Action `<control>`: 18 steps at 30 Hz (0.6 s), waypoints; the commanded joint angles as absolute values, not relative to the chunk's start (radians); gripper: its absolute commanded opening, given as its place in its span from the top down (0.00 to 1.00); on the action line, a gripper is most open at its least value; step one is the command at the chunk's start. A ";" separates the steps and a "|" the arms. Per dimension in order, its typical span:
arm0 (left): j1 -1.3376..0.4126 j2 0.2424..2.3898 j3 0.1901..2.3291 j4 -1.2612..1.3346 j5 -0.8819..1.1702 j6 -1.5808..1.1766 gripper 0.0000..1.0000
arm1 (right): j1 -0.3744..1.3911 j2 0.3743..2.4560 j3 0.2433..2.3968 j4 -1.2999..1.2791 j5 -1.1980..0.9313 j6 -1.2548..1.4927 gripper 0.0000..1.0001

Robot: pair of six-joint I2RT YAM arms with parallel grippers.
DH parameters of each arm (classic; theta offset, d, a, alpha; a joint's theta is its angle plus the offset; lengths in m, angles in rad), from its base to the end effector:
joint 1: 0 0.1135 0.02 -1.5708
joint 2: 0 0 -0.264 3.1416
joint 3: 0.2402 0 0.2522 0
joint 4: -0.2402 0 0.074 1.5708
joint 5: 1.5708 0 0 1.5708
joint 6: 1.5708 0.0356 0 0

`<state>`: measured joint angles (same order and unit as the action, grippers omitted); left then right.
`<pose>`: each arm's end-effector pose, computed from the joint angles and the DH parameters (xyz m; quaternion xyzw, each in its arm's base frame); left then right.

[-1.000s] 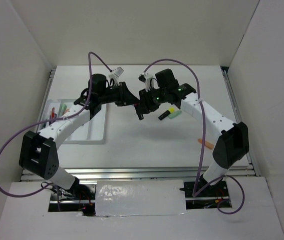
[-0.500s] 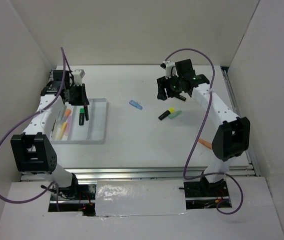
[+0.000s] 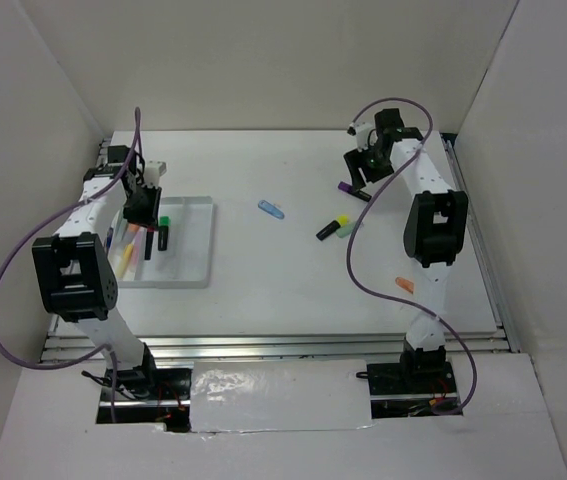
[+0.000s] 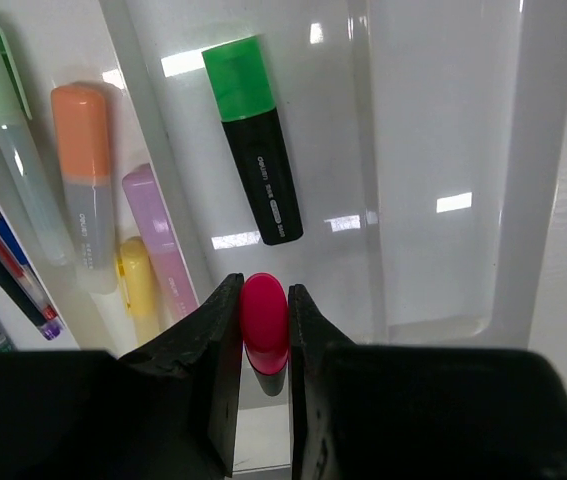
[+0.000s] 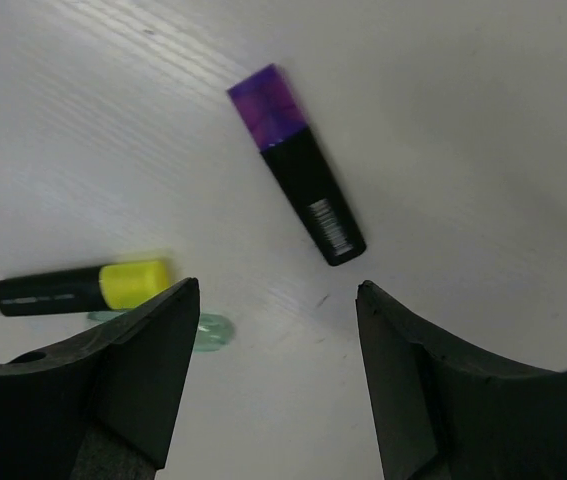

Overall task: Sort the stationery into containers
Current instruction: Place the stationery into the container

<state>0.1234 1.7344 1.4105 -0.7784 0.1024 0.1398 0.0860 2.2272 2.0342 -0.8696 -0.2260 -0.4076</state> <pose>0.3614 0.0412 0.2553 0.0199 0.9713 -0.0189 0.2363 0.4834 0.0497 0.2396 -0.2624 0.9257 0.0677 0.2640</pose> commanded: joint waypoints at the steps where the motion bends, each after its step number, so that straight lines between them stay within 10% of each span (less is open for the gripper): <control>1: 0.127 1.776 1.447 -0.790 0.074 0.161 0.89 | 0.057 2.269 2.151 -0.962 -0.232 -0.491 0.29; 18: 0.121 1.882 1.517 -0.790 0.130 0.091 0.52 | 0.038 2.414 2.230 -0.969 -0.256 -0.624 0.22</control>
